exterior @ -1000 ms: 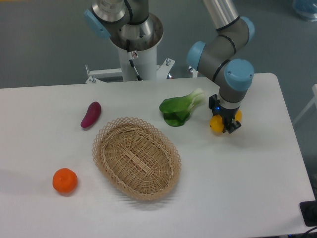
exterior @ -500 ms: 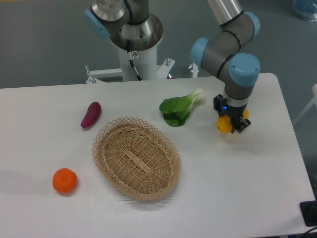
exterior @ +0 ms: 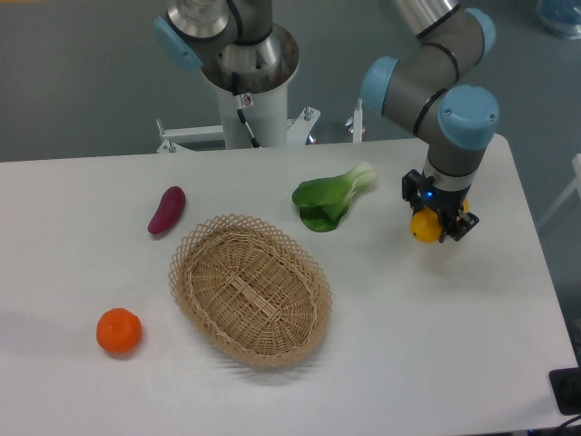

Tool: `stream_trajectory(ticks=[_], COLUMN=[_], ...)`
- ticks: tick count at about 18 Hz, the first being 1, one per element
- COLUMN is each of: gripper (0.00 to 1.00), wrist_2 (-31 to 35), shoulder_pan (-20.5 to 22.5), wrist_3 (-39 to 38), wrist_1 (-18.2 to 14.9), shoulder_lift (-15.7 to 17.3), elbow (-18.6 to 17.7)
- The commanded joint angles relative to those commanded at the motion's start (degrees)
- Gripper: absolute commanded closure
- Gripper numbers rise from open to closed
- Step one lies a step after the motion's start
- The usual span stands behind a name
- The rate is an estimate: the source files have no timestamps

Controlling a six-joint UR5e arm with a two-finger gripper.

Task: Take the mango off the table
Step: 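Lift the grasped yellow mango up off the table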

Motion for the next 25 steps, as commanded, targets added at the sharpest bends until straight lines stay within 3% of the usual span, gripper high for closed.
stream_trajectory(ticks=[19, 25], gripper=[0.55, 0.55], wrist_2=[-1.67, -1.23], shoulder_pan=[-1.76, -3.51], wrist_3=[-8.35, -8.35], wrist_1=[0.35, 0.62], shoulder_lift=[-1.67, -3.34], elbow=[3.16, 6.76])
